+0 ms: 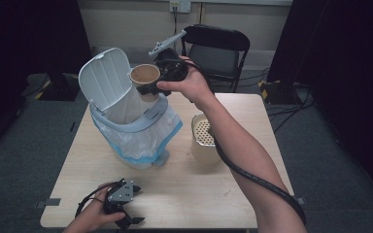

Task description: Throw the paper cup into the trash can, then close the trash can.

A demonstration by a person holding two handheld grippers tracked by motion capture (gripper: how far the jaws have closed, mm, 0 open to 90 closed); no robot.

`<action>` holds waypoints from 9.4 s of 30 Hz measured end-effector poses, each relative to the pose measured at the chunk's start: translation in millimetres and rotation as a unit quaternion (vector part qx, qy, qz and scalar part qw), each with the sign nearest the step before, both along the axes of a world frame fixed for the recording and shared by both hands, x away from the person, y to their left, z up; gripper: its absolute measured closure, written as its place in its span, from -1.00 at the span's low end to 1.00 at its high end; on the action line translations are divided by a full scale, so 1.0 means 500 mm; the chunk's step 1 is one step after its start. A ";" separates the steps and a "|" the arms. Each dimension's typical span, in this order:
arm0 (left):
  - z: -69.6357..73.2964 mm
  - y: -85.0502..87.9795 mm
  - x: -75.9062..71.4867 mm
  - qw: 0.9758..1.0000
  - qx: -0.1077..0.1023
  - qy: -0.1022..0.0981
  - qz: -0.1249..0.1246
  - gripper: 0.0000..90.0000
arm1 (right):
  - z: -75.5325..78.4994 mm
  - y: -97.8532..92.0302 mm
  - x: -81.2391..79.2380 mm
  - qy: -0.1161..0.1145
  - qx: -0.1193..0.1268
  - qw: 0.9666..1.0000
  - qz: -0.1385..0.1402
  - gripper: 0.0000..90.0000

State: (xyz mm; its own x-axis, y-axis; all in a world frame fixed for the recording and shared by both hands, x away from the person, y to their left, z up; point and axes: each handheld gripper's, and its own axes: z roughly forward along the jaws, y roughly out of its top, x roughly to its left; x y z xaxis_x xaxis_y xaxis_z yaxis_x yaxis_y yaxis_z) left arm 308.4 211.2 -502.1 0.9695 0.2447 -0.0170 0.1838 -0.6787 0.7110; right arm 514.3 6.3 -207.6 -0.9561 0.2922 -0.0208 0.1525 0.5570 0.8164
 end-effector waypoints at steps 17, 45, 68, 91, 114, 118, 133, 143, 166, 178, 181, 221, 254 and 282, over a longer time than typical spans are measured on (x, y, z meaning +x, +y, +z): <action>0.000 0.000 0.000 1.000 0.001 0.000 0.000 -1.00 | -0.035 0.056 0.008 0.008 0.000 1.000 0.010 -0.37; 0.000 0.000 0.001 1.000 0.000 0.001 -0.003 -1.00 | -0.047 0.052 -0.005 0.027 0.023 0.999 -0.012 -0.68; 0.000 0.000 0.001 1.000 0.001 -0.003 -0.001 -1.00 | -0.061 -0.071 -0.058 0.035 0.020 0.999 -0.019 -0.68; 0.001 0.000 0.001 1.000 0.001 -0.003 -0.001 -1.00 | -0.100 -0.135 -0.106 0.033 0.024 0.999 -0.019 -0.69; -0.001 0.000 0.000 1.000 -0.002 -0.004 0.000 -1.00 | -0.150 -0.201 -0.143 0.038 0.021 0.999 -0.022 -0.68; -0.001 0.000 0.000 1.000 -0.004 -0.004 0.000 -1.00 | -0.159 -0.209 -0.150 0.038 0.018 0.999 -0.022 -0.68; -0.001 0.000 0.000 1.000 -0.003 -0.002 0.000 -1.00 | -0.206 -0.249 -0.181 0.040 0.008 0.999 -0.024 -0.68; -0.001 0.000 0.000 1.000 -0.003 -0.002 0.000 -1.00 | -0.238 -0.284 -0.195 0.040 0.001 0.999 -0.030 -0.68; -0.003 -0.001 -0.001 1.000 -0.008 -0.003 0.004 -1.00 | -0.338 -0.343 -0.228 0.056 -0.006 0.997 -0.048 -0.68; -0.003 -0.001 -0.001 1.000 -0.008 -0.003 0.004 -1.00 | -0.405 -0.352 -0.245 0.071 -0.018 0.996 -0.048 -0.68; -0.003 -0.001 -0.001 1.000 -0.008 -0.002 0.004 -1.00 | -0.420 -0.354 -0.249 0.076 -0.019 0.996 -0.049 -0.68; -0.001 0.000 -0.005 1.000 -0.007 -0.002 0.019 -0.99 | -0.578 -0.374 -0.282 0.052 -0.066 0.995 -0.054 -0.68; 0.144 0.147 0.028 0.982 -0.044 0.068 0.171 -0.64 | -0.586 -0.371 -0.291 0.032 -0.061 0.996 -0.064 -0.73; 0.338 0.249 0.088 0.970 -0.058 0.045 0.232 -0.64 | -0.586 -0.371 -0.293 0.033 -0.061 0.995 -0.070 -0.73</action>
